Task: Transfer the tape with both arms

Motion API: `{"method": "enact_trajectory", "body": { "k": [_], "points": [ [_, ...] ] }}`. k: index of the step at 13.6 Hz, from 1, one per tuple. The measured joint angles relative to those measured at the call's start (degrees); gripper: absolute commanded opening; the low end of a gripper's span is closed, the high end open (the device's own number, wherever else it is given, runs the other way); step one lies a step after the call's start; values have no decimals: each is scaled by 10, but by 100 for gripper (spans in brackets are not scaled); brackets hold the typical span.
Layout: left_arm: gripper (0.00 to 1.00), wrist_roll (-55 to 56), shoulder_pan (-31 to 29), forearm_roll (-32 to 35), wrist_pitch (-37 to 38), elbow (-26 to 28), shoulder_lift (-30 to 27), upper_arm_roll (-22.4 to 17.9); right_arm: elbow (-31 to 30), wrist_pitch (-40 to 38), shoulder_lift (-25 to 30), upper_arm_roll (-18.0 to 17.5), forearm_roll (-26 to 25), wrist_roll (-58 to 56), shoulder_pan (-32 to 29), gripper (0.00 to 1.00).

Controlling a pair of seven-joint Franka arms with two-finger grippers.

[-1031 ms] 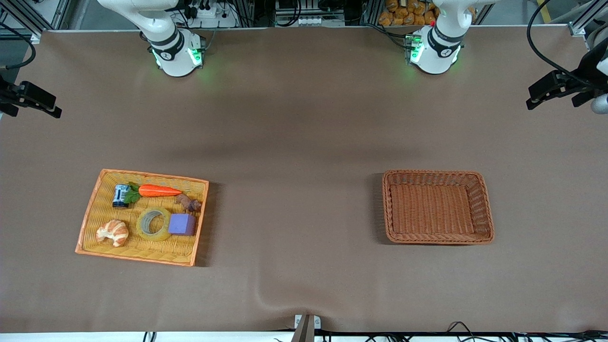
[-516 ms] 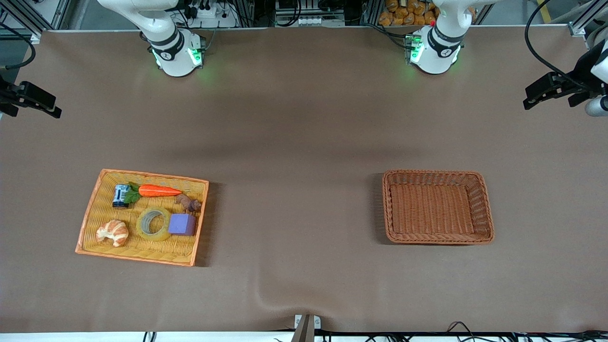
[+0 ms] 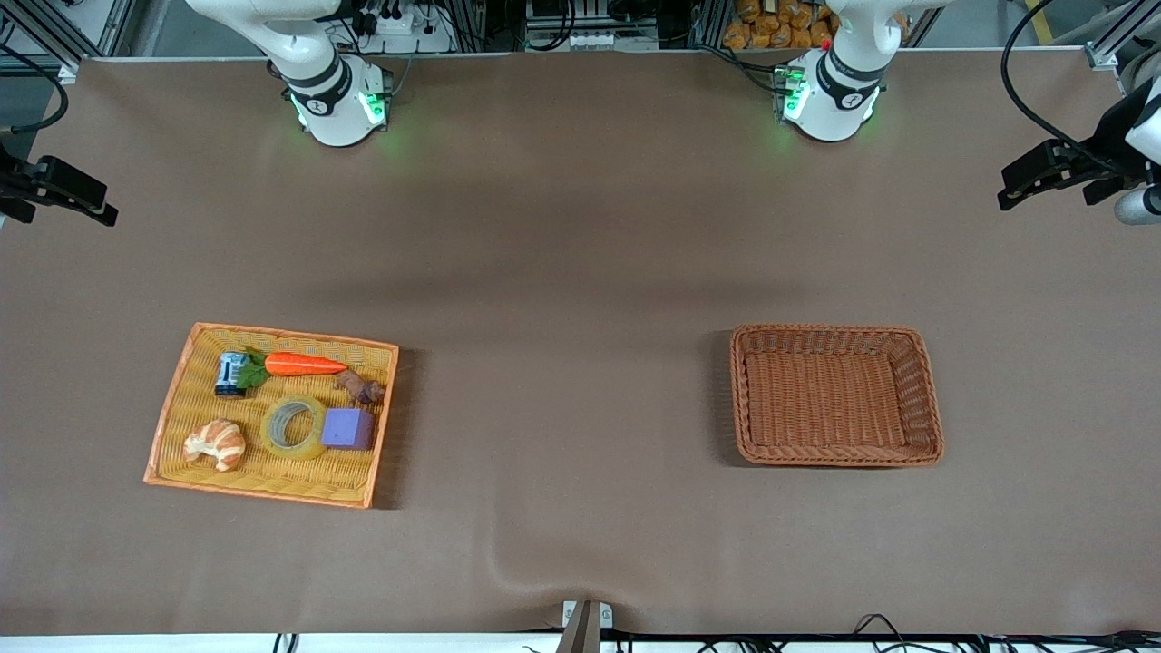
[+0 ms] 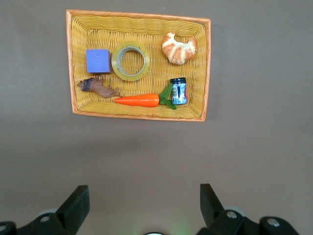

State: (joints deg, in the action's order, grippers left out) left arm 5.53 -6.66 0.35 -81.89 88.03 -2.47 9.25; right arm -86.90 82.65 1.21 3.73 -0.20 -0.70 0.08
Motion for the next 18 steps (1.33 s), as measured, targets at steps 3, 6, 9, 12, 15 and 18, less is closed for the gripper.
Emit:
{"method": "enact_trajectory", "body": {
  "k": [3, 6, 9, 12, 15, 18],
  "points": [
    [100, 0, 0, 0, -1, 0, 0, -1, 0, 0, -1, 0, 0, 0, 0, 100],
    [100, 0, 0, 0, -4, 0, 0, -1, -2, 5, -5, 0, 0, 0, 0, 100],
    [100, 0, 0, 0, -5, 0, 0, -2, -14, 25, -19, -3, 0, 0, 1, 100],
    [100, 0, 0, 0, -7, 0, 2, -2, -23, 50, -45, -8, 1, 0, 12, 100],
    [100, 0, 0, 0, -9, 0, 6, -1, -62, 110, -65, -10, 5, 0, 23, 100],
    [100, 0, 0, 0, -9, 0, 7, -2, -95, 171, -105, -10, 10, 0, 34, 100]
  ]
}}
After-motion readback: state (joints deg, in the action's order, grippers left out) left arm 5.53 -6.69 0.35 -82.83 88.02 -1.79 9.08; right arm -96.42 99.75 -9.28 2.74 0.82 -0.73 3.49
